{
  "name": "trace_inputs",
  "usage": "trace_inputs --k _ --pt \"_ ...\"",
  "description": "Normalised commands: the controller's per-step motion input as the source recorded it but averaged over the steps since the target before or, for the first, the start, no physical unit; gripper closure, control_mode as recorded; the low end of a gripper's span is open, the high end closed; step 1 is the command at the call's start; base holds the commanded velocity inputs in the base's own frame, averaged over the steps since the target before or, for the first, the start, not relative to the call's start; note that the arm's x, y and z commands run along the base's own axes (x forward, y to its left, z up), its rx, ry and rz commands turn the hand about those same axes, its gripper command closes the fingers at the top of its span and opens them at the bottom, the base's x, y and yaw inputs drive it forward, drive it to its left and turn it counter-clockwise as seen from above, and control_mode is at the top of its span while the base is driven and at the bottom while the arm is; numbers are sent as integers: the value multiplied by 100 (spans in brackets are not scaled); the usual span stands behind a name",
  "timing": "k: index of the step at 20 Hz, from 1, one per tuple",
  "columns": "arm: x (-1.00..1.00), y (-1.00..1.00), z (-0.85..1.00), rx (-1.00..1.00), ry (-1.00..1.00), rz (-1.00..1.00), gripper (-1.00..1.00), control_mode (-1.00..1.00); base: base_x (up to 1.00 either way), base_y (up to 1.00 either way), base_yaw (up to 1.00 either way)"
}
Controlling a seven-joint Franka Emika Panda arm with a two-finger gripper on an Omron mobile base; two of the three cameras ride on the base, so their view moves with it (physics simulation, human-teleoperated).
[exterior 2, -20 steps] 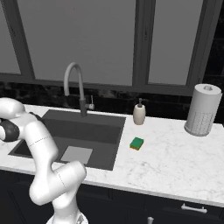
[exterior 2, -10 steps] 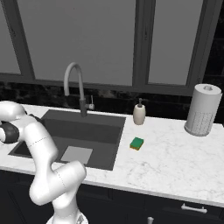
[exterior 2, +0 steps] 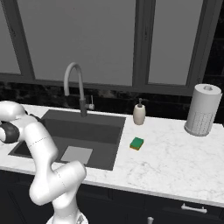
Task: Pick the pan and sponge and place them into the sink. Then turn on the water.
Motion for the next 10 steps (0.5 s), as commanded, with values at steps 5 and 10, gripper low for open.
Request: trace_inputs --k 5,10 --pt "0 -4 -16 2 -2 0 -100 -100 0 0 0" --pt "-1 -12 -8 1 -10 -2 -100 -100 0 0 0"
